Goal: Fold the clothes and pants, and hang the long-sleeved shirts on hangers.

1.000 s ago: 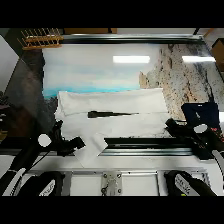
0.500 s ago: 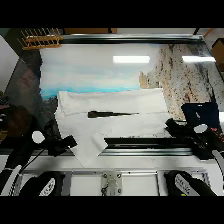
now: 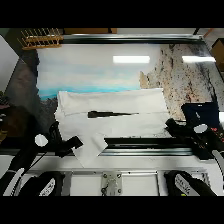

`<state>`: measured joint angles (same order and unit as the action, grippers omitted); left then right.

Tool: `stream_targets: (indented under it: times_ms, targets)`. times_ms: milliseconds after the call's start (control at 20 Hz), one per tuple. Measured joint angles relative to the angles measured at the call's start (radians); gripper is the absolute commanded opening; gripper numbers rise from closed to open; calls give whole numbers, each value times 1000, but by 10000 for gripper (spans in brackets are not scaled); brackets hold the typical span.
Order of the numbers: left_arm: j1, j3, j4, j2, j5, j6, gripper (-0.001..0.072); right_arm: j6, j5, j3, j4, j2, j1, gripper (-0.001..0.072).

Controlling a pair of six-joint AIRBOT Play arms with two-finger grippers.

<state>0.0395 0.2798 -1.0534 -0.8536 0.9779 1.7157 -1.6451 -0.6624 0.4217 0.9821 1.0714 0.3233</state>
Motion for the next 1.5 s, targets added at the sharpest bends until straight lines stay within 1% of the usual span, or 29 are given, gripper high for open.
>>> stream_targets:
  times_ms: [100, 150, 200, 250, 300, 400, 500, 650, 850, 950, 1050, 1200, 1500]
  targets:
    - [24, -2, 4, 0, -10, 2, 674, 0, 0, 0, 0, 0, 0, 8]
    - [32, -3, 4, 0, -14, 3, 528, 0, 0, 0, 0, 0, 0, 8]
    - [37, -4, 2, -1, -19, 3, 402, 0, -1, 0, 0, 0, 0, 8]
    - [41, -5, 2, -1, -24, 4, 165, 0, -3, 0, 0, 0, 0, 8]
    - [44, -3, 3, -1, -31, 8, 4, 0, -6, 0, 0, 0, 0, 8]
    - [43, 9, -2, -1, -29, 8, 4, 0, -23, 8, 1, 0, 0, 8]
    - [23, 51, -32, 0, -3, 6, 4, 15, -76, 41, 26, -1, 1, 8]
    - [-41, 150, -77, 32, 109, -47, 4, 32, -232, 123, 128, -9, 1, 8]
    - [-135, 270, -102, 119, 290, -110, 4, 41, -492, 241, 295, -17, 1, 7]
    - [-167, 317, -107, 151, 357, -127, 4, 41, -576, 300, 344, -18, 0, 7]
    - [-183, 360, -109, 150, 389, -137, 4, 36, -633, 361, 368, -14, -2, 6]
    - [-193, 433, -109, 71, 403, -165, 4, 18, -672, 460, 394, 22, -14, 6]
    - [-197, 671, -98, -252, 356, -218, 4, -5, -692, 674, 409, 217, -89, 7]
